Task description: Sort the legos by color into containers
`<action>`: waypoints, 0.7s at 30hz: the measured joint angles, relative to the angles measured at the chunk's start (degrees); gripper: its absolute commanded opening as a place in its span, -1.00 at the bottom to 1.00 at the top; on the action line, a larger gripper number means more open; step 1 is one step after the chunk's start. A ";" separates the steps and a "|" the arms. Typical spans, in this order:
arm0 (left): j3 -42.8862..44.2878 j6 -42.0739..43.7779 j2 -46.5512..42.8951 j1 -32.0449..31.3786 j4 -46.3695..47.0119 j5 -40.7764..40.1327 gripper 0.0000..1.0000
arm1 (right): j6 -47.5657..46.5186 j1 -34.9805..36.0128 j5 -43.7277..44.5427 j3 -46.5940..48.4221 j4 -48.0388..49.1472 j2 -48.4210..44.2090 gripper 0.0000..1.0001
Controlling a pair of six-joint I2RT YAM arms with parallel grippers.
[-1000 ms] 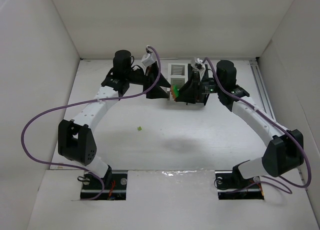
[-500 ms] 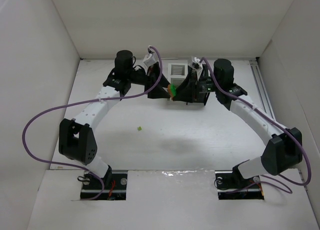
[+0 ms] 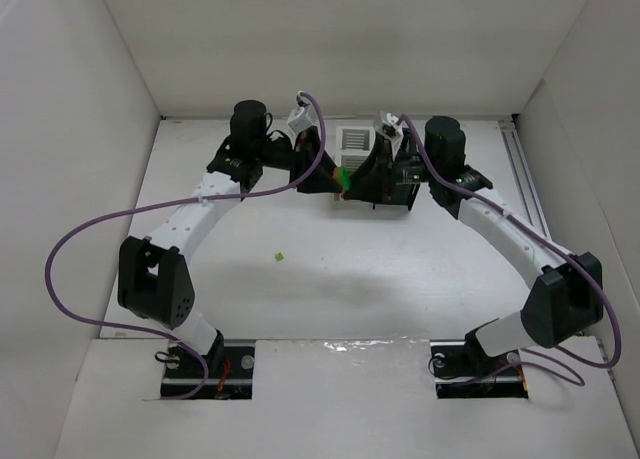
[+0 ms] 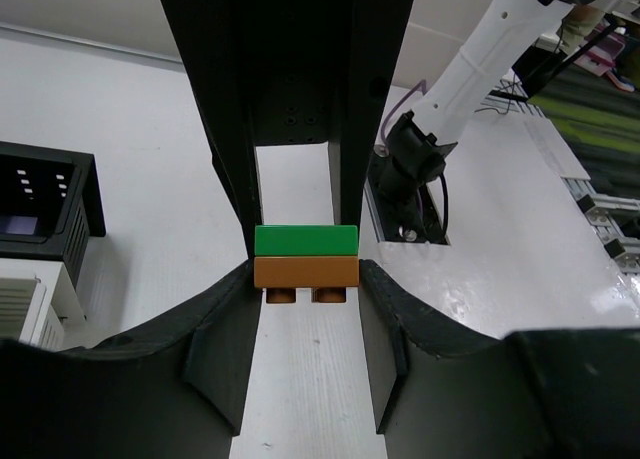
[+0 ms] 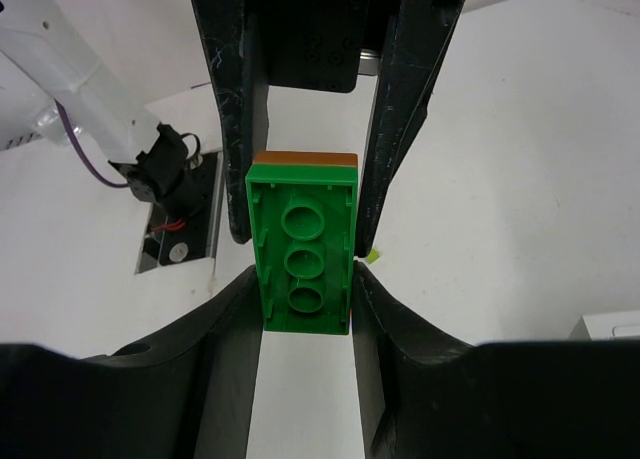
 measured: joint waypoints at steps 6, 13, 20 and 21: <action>0.00 0.09 0.04 -0.02 0.22 -0.28 -0.44 | -0.20 0.04 0.20 0.00 -0.11 0.00 -1.00; 0.00 0.17 0.07 0.00 0.42 -0.50 -0.55 | -0.20 0.04 0.55 0.07 -0.11 0.00 -0.54; 2.49 5.62 0.59 -0.37 -6.54 -2.49 -1.00 | -0.35 0.02 1.66 0.07 -0.66 0.00 -0.32; 3.63 8.00 0.72 -0.66 -9.42 -3.17 -1.00 | -0.50 -0.02 1.75 0.07 -0.63 0.00 -0.32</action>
